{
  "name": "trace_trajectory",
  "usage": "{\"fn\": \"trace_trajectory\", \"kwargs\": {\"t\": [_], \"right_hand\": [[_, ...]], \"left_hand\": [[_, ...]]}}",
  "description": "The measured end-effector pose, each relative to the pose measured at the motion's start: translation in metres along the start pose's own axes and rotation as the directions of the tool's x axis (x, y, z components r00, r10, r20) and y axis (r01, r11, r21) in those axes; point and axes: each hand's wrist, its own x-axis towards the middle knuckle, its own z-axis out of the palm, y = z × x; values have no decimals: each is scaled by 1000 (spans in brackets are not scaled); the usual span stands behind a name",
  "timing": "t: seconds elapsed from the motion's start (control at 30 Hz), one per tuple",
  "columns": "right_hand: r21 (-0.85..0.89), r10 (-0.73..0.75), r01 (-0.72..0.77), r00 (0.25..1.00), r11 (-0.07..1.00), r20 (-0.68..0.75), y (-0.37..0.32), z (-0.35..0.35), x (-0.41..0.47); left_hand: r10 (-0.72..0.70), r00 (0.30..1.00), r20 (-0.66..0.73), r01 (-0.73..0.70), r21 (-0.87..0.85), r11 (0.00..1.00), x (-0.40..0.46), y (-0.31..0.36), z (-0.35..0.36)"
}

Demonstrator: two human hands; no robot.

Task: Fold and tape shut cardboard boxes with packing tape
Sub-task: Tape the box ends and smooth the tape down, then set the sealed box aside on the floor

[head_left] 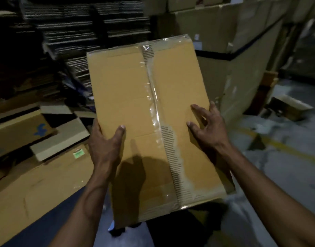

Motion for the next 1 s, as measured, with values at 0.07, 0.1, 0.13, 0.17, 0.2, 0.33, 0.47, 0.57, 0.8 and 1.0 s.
{"fn": "trace_trajectory", "kwargs": {"t": [0.07,0.1,0.13,0.17,0.2,0.33,0.47,0.57,0.8,1.0], "right_hand": [[25,43,-42,999,999,-24,22,-13,2],[32,68,-67,997,997,-48,27,-20,-2],[29,90,-88,993,996,-79,32,-27,-6],[23,112,-110,988,994,-108,35,-34,-13],[18,129,-128,983,992,-132,40,-42,-19],[-81,166,-180,974,980,-154,75,-69,-26],[-118,241,-264,954,957,-180,122,-78,-2],[-140,284,-310,943,940,-174,181,-61,29],[-245,496,-470,866,848,57,384,18,98],[-249,631,-581,735,775,248,534,104,101]], "left_hand": [[10,999,44,-9,-35,999,1,0,29],[7,998,69,-3,-46,999,1,1,42],[-4,995,100,9,-48,999,0,1,55],[-14,992,129,21,-59,998,0,1,68],[-19,988,151,32,-82,996,-1,1,80],[-14,962,271,67,-185,980,-11,1,135],[-48,930,365,124,-186,975,-10,-5,197],[-79,906,417,146,-132,980,5,-21,259],[-280,826,488,254,121,960,25,-102,446],[-454,731,510,398,222,890,10,-200,571]]}}
